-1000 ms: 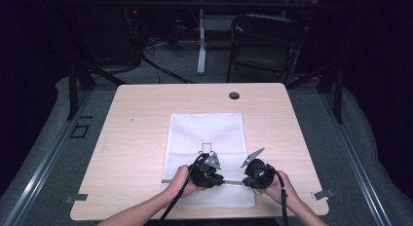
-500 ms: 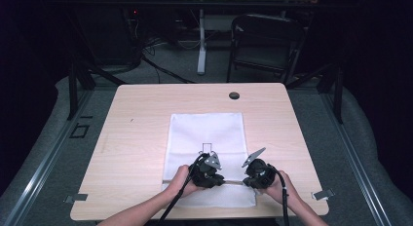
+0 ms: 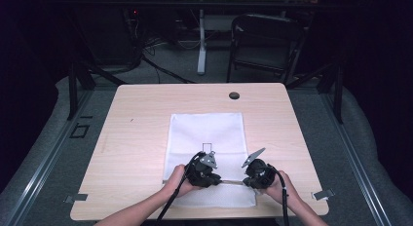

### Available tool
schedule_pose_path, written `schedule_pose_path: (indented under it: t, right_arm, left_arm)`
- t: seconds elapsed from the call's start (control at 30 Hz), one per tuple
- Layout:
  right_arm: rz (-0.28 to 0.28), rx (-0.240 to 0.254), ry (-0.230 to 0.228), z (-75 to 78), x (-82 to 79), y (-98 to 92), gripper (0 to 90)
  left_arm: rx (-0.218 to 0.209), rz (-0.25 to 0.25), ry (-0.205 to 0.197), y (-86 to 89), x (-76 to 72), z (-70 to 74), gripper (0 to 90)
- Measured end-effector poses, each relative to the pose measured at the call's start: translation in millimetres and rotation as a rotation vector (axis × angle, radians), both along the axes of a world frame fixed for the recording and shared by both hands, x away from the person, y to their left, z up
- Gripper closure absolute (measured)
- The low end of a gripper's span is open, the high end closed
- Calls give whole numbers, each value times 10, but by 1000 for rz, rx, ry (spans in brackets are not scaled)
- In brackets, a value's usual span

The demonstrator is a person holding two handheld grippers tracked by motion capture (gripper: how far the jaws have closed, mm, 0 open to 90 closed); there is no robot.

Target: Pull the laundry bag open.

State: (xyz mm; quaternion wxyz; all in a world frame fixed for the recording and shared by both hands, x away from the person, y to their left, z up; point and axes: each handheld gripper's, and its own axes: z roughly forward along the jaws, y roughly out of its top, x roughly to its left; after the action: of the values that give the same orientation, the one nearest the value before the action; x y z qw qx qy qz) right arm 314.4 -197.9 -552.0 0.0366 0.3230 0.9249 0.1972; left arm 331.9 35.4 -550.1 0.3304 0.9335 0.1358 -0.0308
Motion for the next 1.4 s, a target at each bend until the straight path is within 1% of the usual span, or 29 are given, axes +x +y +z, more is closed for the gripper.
schedule_pose_path:
  t: [0.1,0.13,0.17,0.3,0.33,0.37,0.4,0.5,0.53,0.57,0.63,0.67,0.7,0.73,0.83,0.87,0.9,0.93,0.97,1.0,1.2,1.27,1.3,1.33,1.4]
  right_arm:
    - [6,-2,3,3,4,-3,900]
    - [6,-2,3,3,4,-4,900]
    - [5,-2,3,3,4,-4,900]
    - [1,-1,-1,0,-1,0,900]
    - [5,2,4,2,2,-3,900]
    - [5,-2,2,3,3,-4,900]
    - [5,3,4,2,1,-3,900]
    - [2,0,0,0,-1,-2,900]
    - [2,6,2,-1,-1,-1,900]
    - [2,4,1,0,-1,0,900]
    - [2,-2,-1,0,-2,1,900]
    - [3,-1,-2,-1,-2,2,900]
    - [3,-1,-1,0,-3,2,900]
    - [2,-1,-3,-1,-4,3,900]
    - [8,-8,-3,3,-3,2,900]
    - [1,-1,-5,-2,-7,3,900]
    - [2,2,-4,-3,-6,0,900]
    - [1,4,-2,-3,-4,-2,900]
    - [-1,8,-3,-5,-6,-1,900]
    - [3,4,1,-1,-2,-4,900]
    - [-3,12,-4,-7,-10,2,900]
    - [3,2,-4,-2,-6,-2,900]
    - [-4,8,-6,-6,-11,0,900]
    - [-3,8,-6,-6,-10,0,900]
    - [3,3,-4,-2,-6,-2,900]
  left_arm:
    - [-14,8,9,41,0,-1,816]
    - [-8,9,11,42,-7,0,816]
    - [-4,3,4,47,-8,6,816]
    - [-2,0,4,49,-11,15,816]
    - [7,0,-1,53,-11,20,816]
    - [-9,2,4,60,-10,11,816]
    - [-11,4,8,75,-6,15,816]
    - [-8,12,6,110,-8,23,816]
    - [5,14,-3,119,-13,33,816]
    - [-11,12,4,123,-13,24,815]
    - [-5,13,2,129,-16,29,816]
    - [-10,12,3,138,-13,31,816]
    - [2,18,-3,141,-16,39,816]
    - [-10,11,1,146,-16,31,815]
    - [-9,13,7,168,-18,41,815]
    - [-17,15,7,175,-22,39,815]
    - [3,19,-7,185,-21,52,815]
    - [-14,17,5,198,-17,44,815]
    - [-17,22,6,210,-18,46,815]
    - [-12,21,2,220,-18,51,815]
    - [-21,23,1,256,-28,55,815]
    - [-14,26,1,276,-27,56,815]
    - [-3,35,-3,286,-31,64,815]
    - [-13,28,4,295,-28,59,815]
    - [-10,28,4,311,-29,63,815]
